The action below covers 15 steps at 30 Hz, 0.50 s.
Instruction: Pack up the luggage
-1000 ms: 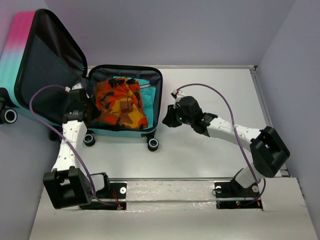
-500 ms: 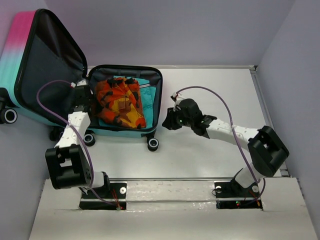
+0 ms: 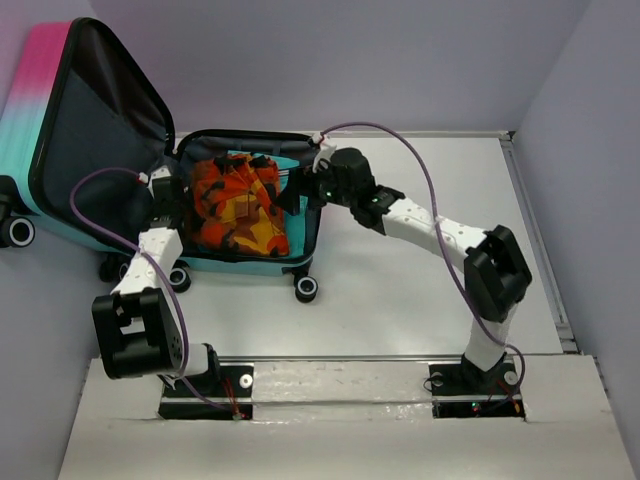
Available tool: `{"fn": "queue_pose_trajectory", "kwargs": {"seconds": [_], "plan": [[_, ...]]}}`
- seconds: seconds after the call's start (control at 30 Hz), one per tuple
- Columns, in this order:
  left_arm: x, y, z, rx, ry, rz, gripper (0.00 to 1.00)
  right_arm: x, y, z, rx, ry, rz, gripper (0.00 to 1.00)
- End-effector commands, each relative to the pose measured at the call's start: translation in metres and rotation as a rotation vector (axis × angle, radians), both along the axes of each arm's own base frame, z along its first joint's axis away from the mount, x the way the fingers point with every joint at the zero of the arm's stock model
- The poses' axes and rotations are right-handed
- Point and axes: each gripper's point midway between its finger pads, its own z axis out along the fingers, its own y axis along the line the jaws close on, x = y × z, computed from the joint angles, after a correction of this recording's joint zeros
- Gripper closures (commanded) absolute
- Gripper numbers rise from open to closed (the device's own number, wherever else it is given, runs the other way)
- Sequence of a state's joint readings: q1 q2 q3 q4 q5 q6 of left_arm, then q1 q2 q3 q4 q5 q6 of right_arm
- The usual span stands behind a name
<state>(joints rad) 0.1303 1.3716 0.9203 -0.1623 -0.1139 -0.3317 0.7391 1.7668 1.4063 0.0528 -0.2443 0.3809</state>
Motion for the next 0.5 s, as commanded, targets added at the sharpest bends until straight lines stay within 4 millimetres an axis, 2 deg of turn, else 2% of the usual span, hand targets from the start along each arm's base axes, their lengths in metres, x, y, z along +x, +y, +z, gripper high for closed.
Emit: {"fn": "queue_pose_trajectory", "kwargs": {"seconds": [0.0,0.03,0.07,0.1,0.13,0.17,0.23,0.37,0.4,0.43,0.47], "plan": [[-0.006,0.011,-0.015,0.030,0.046,0.046,0.75,0.020,0.037,-0.013,0.000,0.035,0.079,0.06],[-0.004,0.009,-0.014,0.018,0.032,0.039,0.75,0.028,0.051,-0.015,0.013,0.036,0.106,0.06],[-0.003,0.003,-0.013,-0.002,0.022,0.014,0.76,0.033,0.057,-0.016,0.020,0.039,0.107,0.05],[-0.002,0.001,-0.010,-0.005,0.008,0.008,0.76,0.036,0.060,-0.025,0.004,0.067,0.108,0.05],[-0.003,0.001,-0.009,-0.007,0.004,0.008,0.77,0.040,0.068,-0.046,-0.012,0.102,0.123,0.05],[-0.003,0.001,-0.008,-0.006,-0.001,0.005,0.78,0.044,0.076,-0.032,0.016,0.091,0.138,0.05],[-0.004,-0.003,-0.008,-0.016,-0.004,-0.012,0.80,0.050,0.085,-0.033,0.033,0.100,0.143,0.07],[-0.007,-0.005,-0.015,-0.020,0.014,-0.015,0.87,0.075,0.093,-0.035,0.055,0.086,0.062,0.47],[-0.007,-0.004,-0.016,-0.014,0.018,-0.012,0.88,0.083,0.093,-0.037,0.054,0.078,0.027,0.87],[-0.008,-0.004,-0.018,-0.009,0.026,-0.014,0.92,0.089,0.092,-0.029,0.066,0.061,-0.003,0.93],[-0.009,-0.002,-0.019,-0.003,0.034,-0.007,0.93,0.099,0.091,-0.019,0.096,0.031,-0.054,0.93]]}}
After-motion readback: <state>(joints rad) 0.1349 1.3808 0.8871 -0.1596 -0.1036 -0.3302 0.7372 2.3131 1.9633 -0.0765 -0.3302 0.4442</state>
